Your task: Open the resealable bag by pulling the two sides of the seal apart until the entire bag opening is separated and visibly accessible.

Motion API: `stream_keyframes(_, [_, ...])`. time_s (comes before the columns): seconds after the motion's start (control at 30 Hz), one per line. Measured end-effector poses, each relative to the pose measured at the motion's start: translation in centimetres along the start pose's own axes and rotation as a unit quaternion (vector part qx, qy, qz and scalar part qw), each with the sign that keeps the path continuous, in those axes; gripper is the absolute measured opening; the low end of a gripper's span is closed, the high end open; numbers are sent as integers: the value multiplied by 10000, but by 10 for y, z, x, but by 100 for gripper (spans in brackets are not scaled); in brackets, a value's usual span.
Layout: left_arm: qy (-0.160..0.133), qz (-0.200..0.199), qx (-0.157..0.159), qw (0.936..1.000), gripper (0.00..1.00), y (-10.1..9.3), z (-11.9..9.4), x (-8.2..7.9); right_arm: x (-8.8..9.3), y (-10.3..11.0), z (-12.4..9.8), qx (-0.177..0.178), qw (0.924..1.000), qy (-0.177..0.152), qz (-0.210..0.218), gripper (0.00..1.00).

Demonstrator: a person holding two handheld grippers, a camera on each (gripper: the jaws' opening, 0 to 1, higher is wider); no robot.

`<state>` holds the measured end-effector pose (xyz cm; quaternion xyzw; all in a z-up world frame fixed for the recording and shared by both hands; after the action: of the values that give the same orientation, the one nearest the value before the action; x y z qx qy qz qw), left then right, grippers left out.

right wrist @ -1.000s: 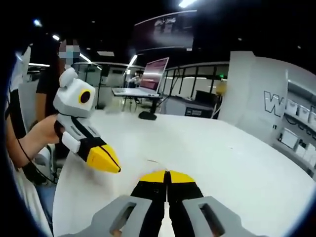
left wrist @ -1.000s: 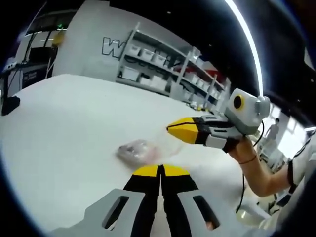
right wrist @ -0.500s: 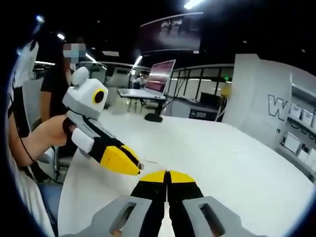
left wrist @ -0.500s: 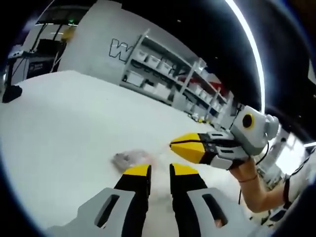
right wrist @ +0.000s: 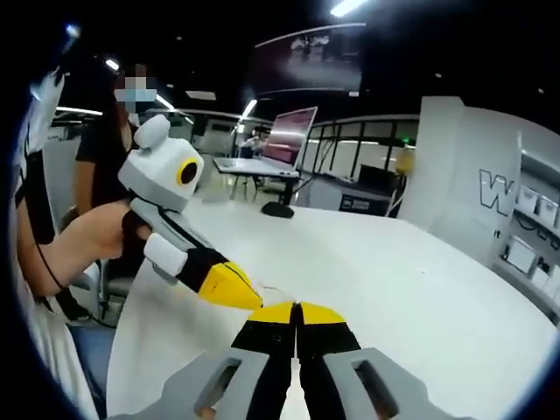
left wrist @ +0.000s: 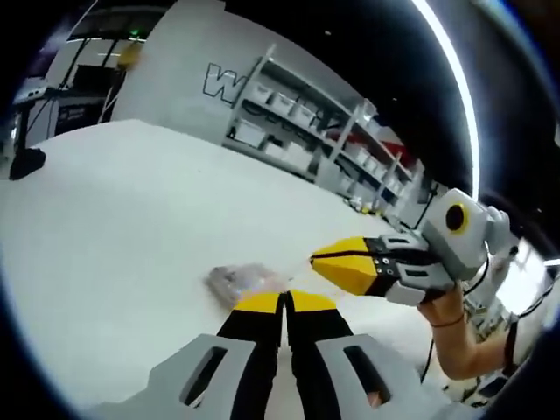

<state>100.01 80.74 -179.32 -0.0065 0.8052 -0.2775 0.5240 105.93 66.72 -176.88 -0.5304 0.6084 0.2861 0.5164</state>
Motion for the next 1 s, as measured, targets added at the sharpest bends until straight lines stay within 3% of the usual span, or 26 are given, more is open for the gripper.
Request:
stream_keyframes(0.2, [198, 45, -103, 9997, 2, 1, -1, 2, 0, -1, 0, 1, 10000, -4, 14, 0])
stream_keyframes(0.47, [520, 524, -435, 9963, 2, -4, -2, 5, 0, -4, 3, 40, 10000, 6, -34, 0])
stream_keyframes(1.0, [451, 607, -59, 9971, 3, -15, -4, -2, -10, -13, 3, 55, 10000, -30, -78, 0])
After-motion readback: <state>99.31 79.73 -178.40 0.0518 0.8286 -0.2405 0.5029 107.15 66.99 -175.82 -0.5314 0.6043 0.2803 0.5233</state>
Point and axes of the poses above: the point that each gripper's makers call its tool centre point, and the gripper's own axes: z roughly forward along the fingers, y roughly to its left, x roughly out of its underside, the point moved 9 cm from there along -z, roughly backward along the fingers
